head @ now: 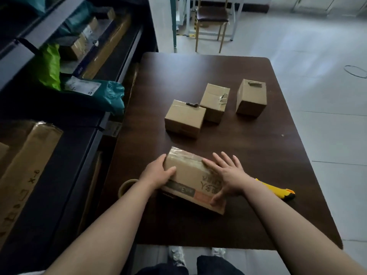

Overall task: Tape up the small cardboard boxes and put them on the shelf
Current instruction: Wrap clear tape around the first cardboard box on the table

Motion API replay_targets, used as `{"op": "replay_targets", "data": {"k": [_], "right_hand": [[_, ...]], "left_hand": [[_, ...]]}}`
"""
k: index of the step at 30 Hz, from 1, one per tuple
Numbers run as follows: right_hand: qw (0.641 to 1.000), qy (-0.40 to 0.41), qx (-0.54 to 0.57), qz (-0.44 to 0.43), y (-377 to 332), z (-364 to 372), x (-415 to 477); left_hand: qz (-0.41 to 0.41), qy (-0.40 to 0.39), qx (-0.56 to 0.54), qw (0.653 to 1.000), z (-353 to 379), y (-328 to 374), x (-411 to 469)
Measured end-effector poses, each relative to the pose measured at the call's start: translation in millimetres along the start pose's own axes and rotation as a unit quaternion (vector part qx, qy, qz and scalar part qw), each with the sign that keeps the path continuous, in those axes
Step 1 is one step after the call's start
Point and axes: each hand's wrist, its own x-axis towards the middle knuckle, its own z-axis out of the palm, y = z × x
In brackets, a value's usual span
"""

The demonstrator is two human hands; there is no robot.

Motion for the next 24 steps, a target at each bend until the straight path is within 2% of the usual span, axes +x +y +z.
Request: {"op": "replay_targets", "data": {"k": [4,7,9,14,17,20,24], "right_hand": [[0.999,0.009,0.002,0.05,13,-5,-9],[0.992,0.107,0.064,0.012,2,9,-17],[0.986,0.154,0.058,-0.022,-15,23,-17],[0.986,0.167,0.022,-0.012,-38,49,1],[0.983,0.182,0.008,0.01,-26,55,-2],[0.977,0.206,0.035,0.037,-19,63,-10],[0.974,0.2,0.067,0.079,-27,57,-16]], "left_hand": [[-0.038,0.008,0.015,0.999,18,-4,-14],[-0.057,0.056,-0.004,0.997,29,8,-19],[-0.072,0.078,-0.021,0.994,35,27,-16],[-0.151,0.123,-0.013,0.981,47,54,-4],[-0.14,0.139,-0.012,0.98,51,42,-5],[-0.131,0.138,-0.036,0.981,51,37,-4],[-0.113,0.13,-0.042,0.984,50,31,-8]]}}
